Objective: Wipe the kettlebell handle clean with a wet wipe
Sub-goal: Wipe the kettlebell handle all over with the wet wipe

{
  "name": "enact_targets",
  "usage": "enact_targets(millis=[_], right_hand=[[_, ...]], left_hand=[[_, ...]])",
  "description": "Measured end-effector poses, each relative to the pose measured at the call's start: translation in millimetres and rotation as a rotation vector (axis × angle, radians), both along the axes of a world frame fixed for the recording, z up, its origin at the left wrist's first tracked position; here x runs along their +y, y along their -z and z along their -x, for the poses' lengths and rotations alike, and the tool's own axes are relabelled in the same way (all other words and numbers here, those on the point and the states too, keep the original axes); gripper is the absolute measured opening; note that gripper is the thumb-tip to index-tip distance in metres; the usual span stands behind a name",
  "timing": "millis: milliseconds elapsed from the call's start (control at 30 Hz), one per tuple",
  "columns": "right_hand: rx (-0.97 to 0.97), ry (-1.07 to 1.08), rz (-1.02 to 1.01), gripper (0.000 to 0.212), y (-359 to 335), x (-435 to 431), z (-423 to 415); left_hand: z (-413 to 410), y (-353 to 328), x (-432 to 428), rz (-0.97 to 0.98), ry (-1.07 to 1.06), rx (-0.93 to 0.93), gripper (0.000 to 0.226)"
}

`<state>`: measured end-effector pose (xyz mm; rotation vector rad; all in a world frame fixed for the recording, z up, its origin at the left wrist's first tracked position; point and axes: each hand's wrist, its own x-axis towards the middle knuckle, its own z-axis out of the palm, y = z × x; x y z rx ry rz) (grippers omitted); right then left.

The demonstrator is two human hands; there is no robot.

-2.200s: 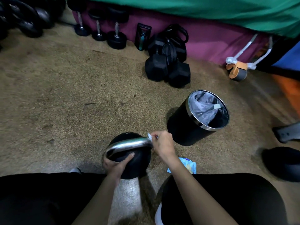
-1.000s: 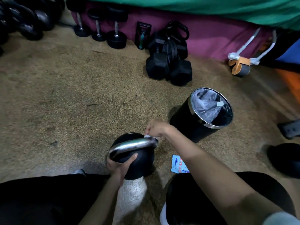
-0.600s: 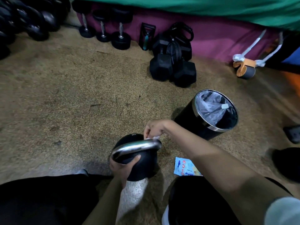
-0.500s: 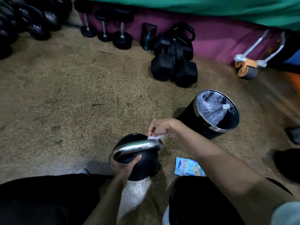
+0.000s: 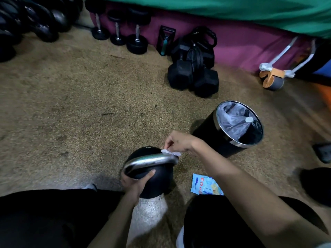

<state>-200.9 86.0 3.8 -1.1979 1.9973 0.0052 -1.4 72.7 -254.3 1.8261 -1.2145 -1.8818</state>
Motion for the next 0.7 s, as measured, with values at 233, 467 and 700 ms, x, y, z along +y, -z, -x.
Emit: enact_targets(millis=[233,467,700], right_hand=[[0.085,0.099,0.126,0.015,15.9,7.6,-16.9],[0.190,0.211,0.215,0.021,11.0,30.2,-21.8],[0.220,0.228,0.308,0.022,9.7,41.9,-40.3]], left_hand=[[1.0,8.2,-0.6,-0.019,-0.006,-0.031,0.176],[-0.5,-12.7,3.7,0.023,-0.038,0.026,0.175],[0.6,-15.0,2.9,0.029,-0.052,0.044,0.182]])
